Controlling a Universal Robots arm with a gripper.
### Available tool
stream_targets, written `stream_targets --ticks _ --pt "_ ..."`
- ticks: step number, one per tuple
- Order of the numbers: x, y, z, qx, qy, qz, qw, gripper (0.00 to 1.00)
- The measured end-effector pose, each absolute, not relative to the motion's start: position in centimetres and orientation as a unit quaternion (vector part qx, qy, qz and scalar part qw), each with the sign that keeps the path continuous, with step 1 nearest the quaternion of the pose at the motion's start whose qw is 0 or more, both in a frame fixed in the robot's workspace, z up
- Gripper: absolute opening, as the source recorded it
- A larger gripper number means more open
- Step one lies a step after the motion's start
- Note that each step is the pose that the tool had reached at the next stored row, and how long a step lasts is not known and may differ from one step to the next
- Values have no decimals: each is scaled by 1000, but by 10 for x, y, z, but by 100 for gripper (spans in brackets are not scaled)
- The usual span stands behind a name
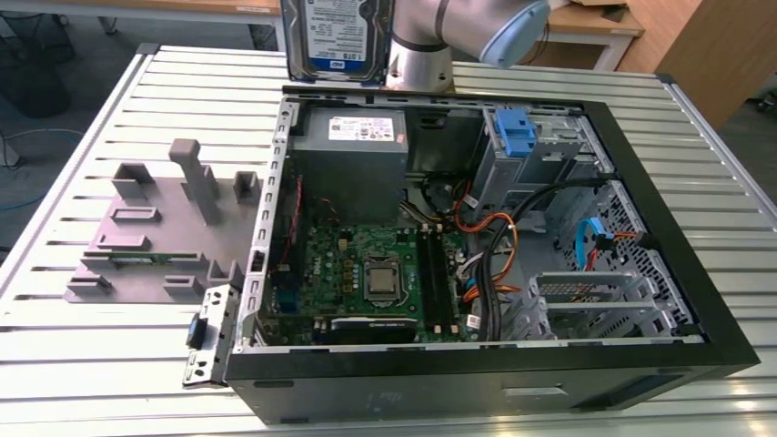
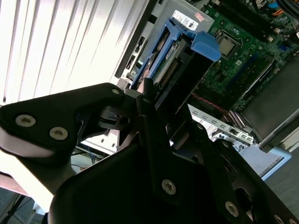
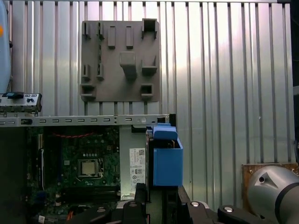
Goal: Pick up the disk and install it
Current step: 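Pick up the disk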
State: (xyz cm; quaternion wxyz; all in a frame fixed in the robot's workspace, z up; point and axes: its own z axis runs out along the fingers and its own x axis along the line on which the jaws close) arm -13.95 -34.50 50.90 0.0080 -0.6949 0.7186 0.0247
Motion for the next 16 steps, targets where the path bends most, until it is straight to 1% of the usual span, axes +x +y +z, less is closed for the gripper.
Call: stream_targets --ticks 16 --pt "-136 -375 501 -695 719 26 10 35"
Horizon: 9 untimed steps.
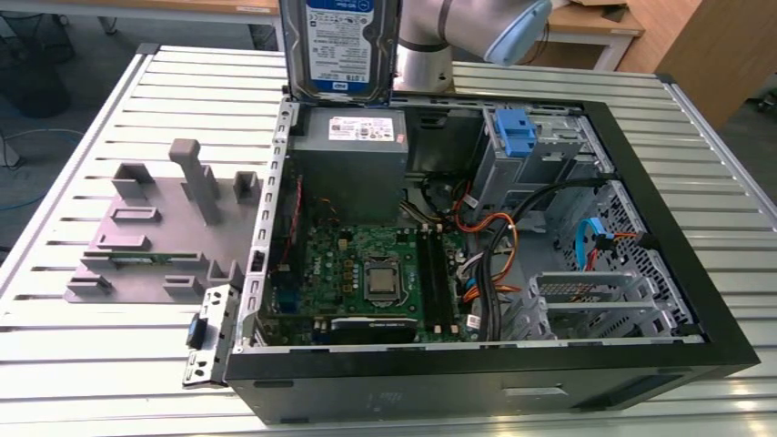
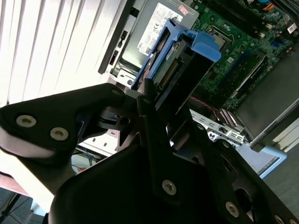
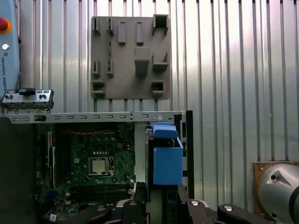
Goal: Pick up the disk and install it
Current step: 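Pick up the disk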
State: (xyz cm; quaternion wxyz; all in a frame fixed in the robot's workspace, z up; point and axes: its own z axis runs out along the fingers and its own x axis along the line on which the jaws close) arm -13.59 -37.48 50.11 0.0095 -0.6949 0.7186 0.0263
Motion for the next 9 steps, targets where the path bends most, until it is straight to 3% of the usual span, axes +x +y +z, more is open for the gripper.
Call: stream_targets --ticks 9 --pt "-135 -391 494 -695 718 29 12 35"
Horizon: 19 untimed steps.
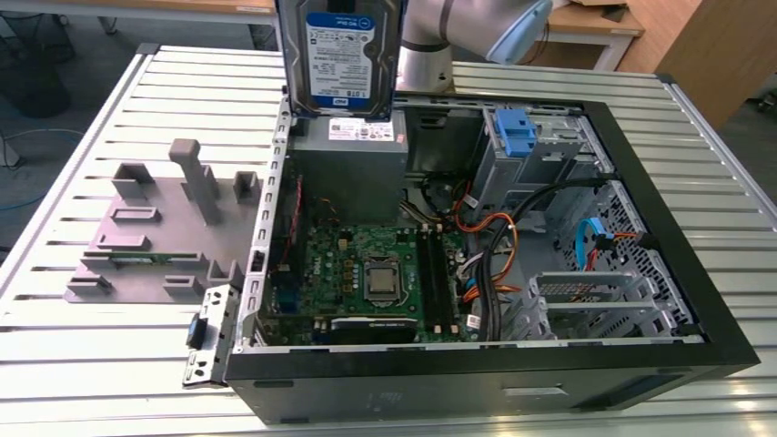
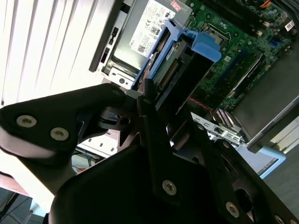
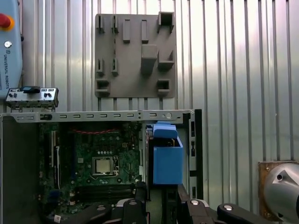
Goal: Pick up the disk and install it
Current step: 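Pick up the disk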
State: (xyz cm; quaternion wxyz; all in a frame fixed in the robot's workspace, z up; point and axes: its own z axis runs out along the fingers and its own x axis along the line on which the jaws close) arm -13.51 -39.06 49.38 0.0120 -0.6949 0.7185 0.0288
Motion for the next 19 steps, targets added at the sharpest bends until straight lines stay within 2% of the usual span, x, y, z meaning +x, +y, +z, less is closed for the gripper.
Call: stream_targets --ticks 19 --pt "-135 -397 490 -695 718 35 18 35"
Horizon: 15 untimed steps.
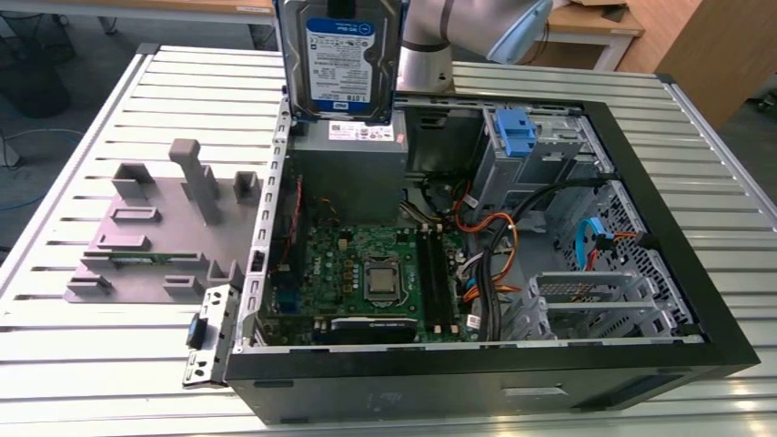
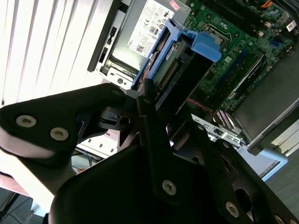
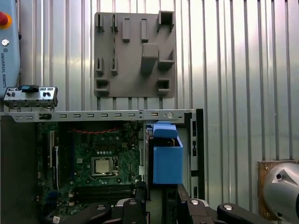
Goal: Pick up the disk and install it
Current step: 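Pick up the disk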
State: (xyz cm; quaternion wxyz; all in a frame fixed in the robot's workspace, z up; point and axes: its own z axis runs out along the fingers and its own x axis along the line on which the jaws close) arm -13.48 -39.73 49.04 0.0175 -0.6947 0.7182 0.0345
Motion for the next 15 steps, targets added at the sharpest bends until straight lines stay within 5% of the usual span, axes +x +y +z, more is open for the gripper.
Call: stream_targets --ticks 15 --pt "-135 -399 489 -695 718 37 20 35"
